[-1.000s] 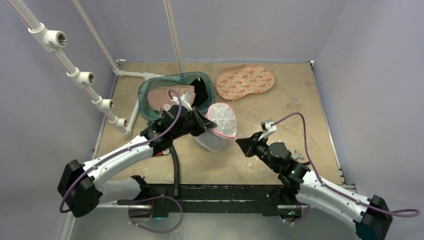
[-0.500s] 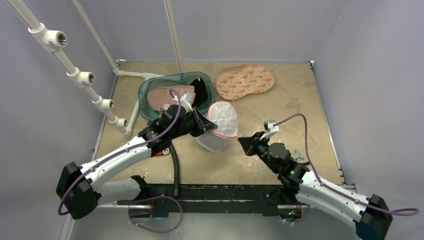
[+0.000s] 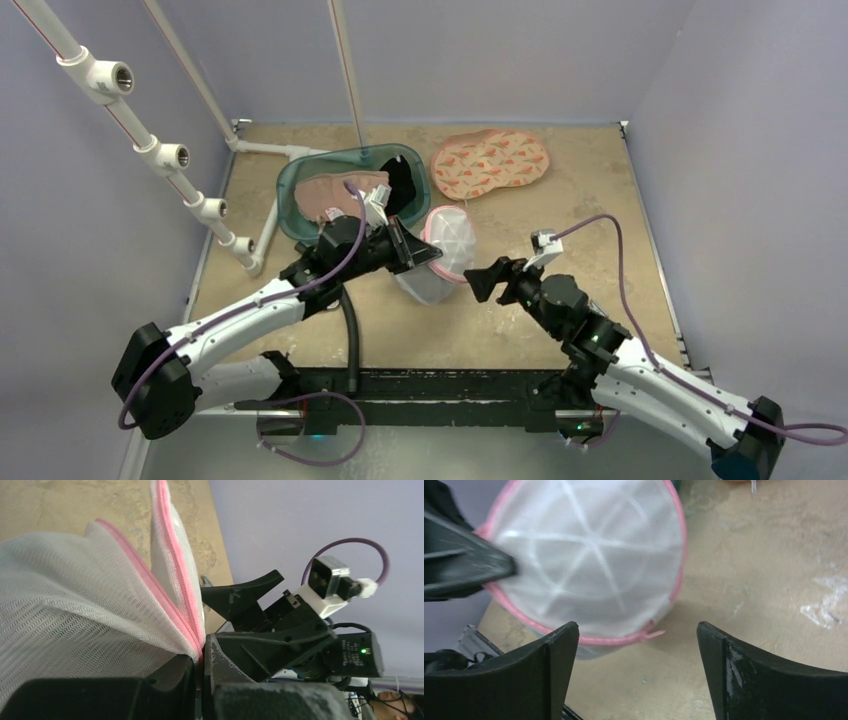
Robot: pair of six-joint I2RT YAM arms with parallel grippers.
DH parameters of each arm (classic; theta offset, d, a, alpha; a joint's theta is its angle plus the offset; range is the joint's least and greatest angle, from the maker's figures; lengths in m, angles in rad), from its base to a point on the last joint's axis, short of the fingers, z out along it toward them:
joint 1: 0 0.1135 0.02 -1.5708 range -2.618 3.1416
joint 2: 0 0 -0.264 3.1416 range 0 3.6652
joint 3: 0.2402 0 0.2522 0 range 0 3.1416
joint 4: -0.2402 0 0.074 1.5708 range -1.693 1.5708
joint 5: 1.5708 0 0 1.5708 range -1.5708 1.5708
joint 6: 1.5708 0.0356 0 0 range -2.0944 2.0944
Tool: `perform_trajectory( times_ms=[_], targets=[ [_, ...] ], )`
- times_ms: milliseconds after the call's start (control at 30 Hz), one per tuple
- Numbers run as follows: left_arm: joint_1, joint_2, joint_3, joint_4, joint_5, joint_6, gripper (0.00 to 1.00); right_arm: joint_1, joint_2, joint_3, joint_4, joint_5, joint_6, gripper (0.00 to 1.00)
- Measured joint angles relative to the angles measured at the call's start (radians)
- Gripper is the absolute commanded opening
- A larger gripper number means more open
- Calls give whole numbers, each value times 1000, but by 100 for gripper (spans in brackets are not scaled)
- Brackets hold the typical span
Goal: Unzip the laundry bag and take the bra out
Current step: Place the laundry bag at the center of the board.
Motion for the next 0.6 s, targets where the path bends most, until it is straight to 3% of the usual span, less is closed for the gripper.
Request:
perform_trajectory(
  times_ms=[200, 400, 433, 600],
  targets=[
    [0, 70, 37, 128, 39, 74, 0, 0, -16, 215, -116, -11, -25, 98],
    [-1, 109, 8, 330, 27, 137, 0, 0, -75, 254, -162, -2, -23, 98],
    [-3, 113, -12, 360, 21, 138, 3, 0, -73, 254, -174, 2, -20, 98],
    [-66, 165, -111, 417, -69, 186, 34, 0, -85, 219, -203, 21, -5, 98]
  ],
)
